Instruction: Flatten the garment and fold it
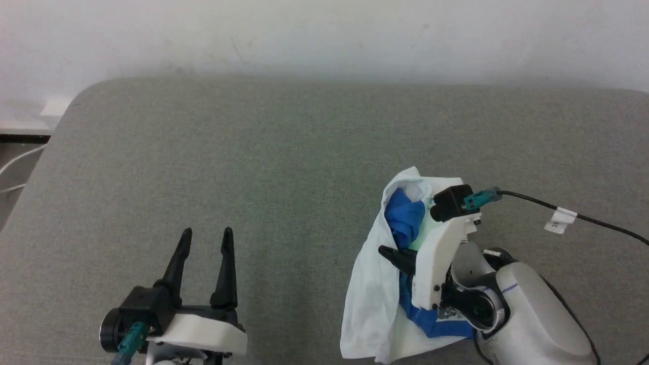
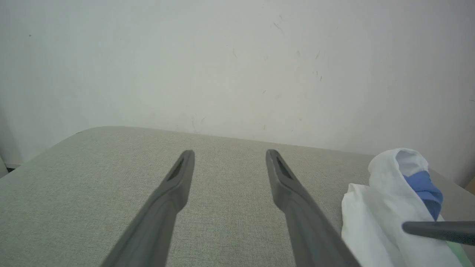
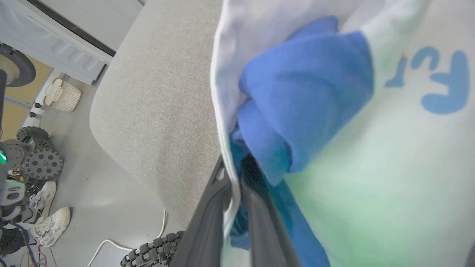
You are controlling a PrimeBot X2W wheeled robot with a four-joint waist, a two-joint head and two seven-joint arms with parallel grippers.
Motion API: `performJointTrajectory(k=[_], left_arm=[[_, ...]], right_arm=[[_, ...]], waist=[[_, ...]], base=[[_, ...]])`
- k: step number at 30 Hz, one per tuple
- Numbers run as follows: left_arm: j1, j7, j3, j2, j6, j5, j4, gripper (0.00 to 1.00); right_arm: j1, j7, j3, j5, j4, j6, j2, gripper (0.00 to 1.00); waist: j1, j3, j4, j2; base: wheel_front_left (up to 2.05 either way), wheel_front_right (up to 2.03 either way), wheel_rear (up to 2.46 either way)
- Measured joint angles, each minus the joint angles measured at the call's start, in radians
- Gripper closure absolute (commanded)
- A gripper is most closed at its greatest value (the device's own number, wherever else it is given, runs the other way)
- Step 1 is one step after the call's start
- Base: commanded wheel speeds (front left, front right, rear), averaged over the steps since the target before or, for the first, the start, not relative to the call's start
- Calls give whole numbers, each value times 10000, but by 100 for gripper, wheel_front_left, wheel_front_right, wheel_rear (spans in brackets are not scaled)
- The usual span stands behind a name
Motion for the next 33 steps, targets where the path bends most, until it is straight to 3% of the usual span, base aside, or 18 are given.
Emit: performJointTrajectory(k=[1, 2, 3, 4, 11, 18, 22, 25, 28, 33], left_arm=[[-81, 0, -25, 0, -2, -19, 25, 0], [-169, 0, -54, 0, -2, -52, 40, 0], [-242, 0, -75, 0, -2, -79, 46, 0], [-313, 0, -96, -2, -2, -90, 59, 0], [-518, 0, -128, -4, 42, -157, 84, 0], [-561, 0, -46, -6, 184, -163, 130, 0], [-554, 0, 52, -6, 232, -163, 140, 0], [-510, 0, 138, -6, 265, -163, 134, 0], [-444, 0, 245, -6, 351, -165, 127, 0], [-313, 0, 295, -10, 399, -165, 109, 0]], right_arm=[[-114, -121, 111, 17, 236, 0, 29, 95], [-231, -305, 213, -29, 481, 0, 48, 65], [-340, -491, 267, -92, 727, 0, 65, 16], [-453, -619, 314, -105, 995, 0, 73, 0], [-1032, -1921, 1254, -334, 1760, 0, 73, 0], [-1450, -4130, 2646, -1200, 859, 0, -566, 0], [-1441, -5453, 2892, -1937, 138, 0, -991, 0], [-1262, -6755, 2243, -2874, -495, 2, -1158, 0], [-709, -7400, 1131, -3503, -988, 2, -1116, 0], [542, -7304, -660, -4094, -1831, 2, -907, 0]], waist=[[0, 77, 31, 0], [0, 161, 64, 0], [1, 244, 96, 0], [1, 327, 126, 0], [2, 816, 271, 0], [1, 783, 149, 0], [1, 642, -35, 0], [1, 530, -190, 0], [1, 427, -343, 0], [0, 286, -561, 0]], base=[[0, 0, 0], [0, 0, 0], [0, 0, 0], [0, 0, 0], [0, 0, 0], [0, 0, 0], [0, 0, 0], [0, 0, 0], [0, 0, 0], [0, 0, 0]])
